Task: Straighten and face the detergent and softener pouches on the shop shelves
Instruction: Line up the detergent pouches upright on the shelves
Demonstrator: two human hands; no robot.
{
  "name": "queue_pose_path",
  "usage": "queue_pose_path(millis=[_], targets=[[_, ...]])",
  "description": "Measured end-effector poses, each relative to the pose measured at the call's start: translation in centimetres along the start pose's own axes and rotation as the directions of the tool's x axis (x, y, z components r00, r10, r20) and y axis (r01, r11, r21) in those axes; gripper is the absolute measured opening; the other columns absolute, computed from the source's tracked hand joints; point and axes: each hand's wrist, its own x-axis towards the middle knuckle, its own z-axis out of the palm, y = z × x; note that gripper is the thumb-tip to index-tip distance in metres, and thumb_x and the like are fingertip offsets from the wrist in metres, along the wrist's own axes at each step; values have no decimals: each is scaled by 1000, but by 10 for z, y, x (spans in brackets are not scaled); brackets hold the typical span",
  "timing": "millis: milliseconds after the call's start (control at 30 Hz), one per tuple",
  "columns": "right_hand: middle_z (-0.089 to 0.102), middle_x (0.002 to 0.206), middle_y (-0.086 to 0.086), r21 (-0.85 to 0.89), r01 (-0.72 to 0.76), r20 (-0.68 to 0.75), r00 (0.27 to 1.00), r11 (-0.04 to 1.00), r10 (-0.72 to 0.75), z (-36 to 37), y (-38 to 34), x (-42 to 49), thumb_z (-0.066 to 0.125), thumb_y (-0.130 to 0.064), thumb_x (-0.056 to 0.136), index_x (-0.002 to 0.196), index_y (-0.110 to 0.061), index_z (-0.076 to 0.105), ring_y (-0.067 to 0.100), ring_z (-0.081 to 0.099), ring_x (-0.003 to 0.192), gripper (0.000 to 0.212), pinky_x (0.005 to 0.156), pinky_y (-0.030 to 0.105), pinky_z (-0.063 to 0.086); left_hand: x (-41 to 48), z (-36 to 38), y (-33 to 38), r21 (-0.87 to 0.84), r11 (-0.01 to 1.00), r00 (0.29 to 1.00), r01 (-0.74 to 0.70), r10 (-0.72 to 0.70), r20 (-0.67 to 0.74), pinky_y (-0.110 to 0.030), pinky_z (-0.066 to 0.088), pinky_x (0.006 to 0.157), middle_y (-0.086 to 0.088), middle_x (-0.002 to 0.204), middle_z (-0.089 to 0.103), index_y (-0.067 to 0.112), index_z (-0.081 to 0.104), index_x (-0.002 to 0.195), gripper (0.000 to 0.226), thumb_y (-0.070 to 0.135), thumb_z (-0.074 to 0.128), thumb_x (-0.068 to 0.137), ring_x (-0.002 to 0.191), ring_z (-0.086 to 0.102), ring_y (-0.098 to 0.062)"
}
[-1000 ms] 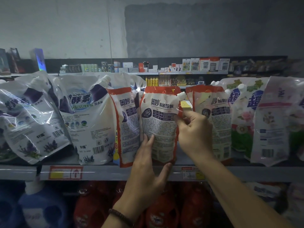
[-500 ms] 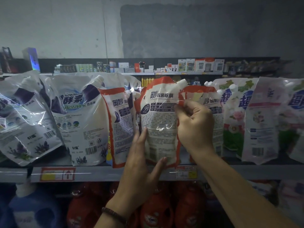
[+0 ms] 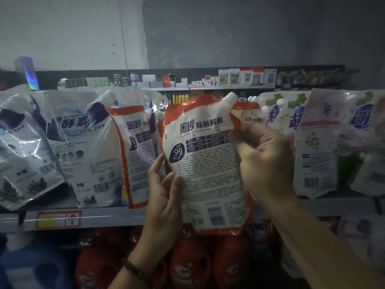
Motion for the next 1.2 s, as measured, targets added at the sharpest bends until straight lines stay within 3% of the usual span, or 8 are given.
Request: queue_pose_path(millis=[200, 500, 633, 733, 867, 967, 1133, 1200], targets=[[82, 97, -4, 30, -51, -14, 999, 998, 52, -30, 11, -15, 70, -13, 102, 106, -19, 81, 21, 79, 91, 14, 86, 51, 65, 1, 14, -3, -81, 990, 993, 111, -114, -22, -43, 64, 91, -14, 126, 76, 12, 60, 134, 36, 32, 49, 106, 113, 74, -35], [82, 99, -5, 65, -96, -40, 994, 993, 99, -91, 33, -36, 69, -8, 101, 103, -19, 81, 16, 79, 96, 16, 88, 43, 63, -24, 55, -8, -216, 947, 969, 238, -245, -7, -43, 66, 68, -24, 103, 79, 9, 61, 106, 12, 18, 63, 98, 85, 76, -39], [82, 95, -6, 21, -94, -62, 994, 995, 95, -117, 48, -46, 70, -6, 99, 98, -22, 79, 13, 79, 90, 18, 80, 28, 62, -36, 75, -16, -243, 944, 973, 225, -230, 9, -47, 65, 80, -29, 107, 77, -6, 58, 109, 21, 10, 64, 98, 91, 76, -39], [82, 97, -2, 38, -142, -85, 986, 989, 145, -134, 60, -53, 70, -6, 99, 99, -19, 80, 18, 79, 93, 16, 84, 39, 64, -44, 88, -25, -233, 952, 979, 199, -205, -5, -50, 64, 85, -30, 106, 77, -14, 56, 109, 22, 5, 63, 99, 93, 75, -39], [82, 100, 1, 20, -210, -57, 976, 977, 211, -154, 74, -65, 69, -6, 100, 102, -14, 79, 22, 79, 97, 13, 90, 45, 63, -59, 101, -36, -197, 960, 977, 197, -208, -37, -35, 64, 81, -25, 103, 79, -10, 63, 100, 14, 3, 67, 96, 92, 76, -28], [82, 98, -1, -6, -230, -58, 972, 973, 229, -162, 83, -75, 69, -4, 99, 102, -15, 79, 18, 79, 94, 15, 88, 34, 64, -67, 101, -52, -112, 974, 978, 196, -203, -53, -40, 56, 79, -29, 95, 76, 5, 75, 97, 10, 13, 75, 92, 86, 68, -28], [82, 93, -6, -90, -260, -98, 963, 961, 251, -170, 100, -92, 73, -10, 97, 99, -24, 79, 13, 77, 87, 15, 82, 29, 60, -74, 97, -67, 58, 981, 983, 184, -182, -24, -18, 34, 56, 16, 62, 51, 8, 76, 87, 7, 14, 77, 91, 59, 37, -3], [81, 93, -7, -145, -297, -121, 952, 944, 281, -174, 109, -97, 74, -14, 97, 98, -24, 79, 13, 76, 88, 11, 84, 32, 59, -78, 97, -71, 74, 974, 977, 214, -214, -2, -21, 36, 52, 14, 63, 59, 13, 82, 94, 7, 16, 77, 91, 56, 39, -1]])
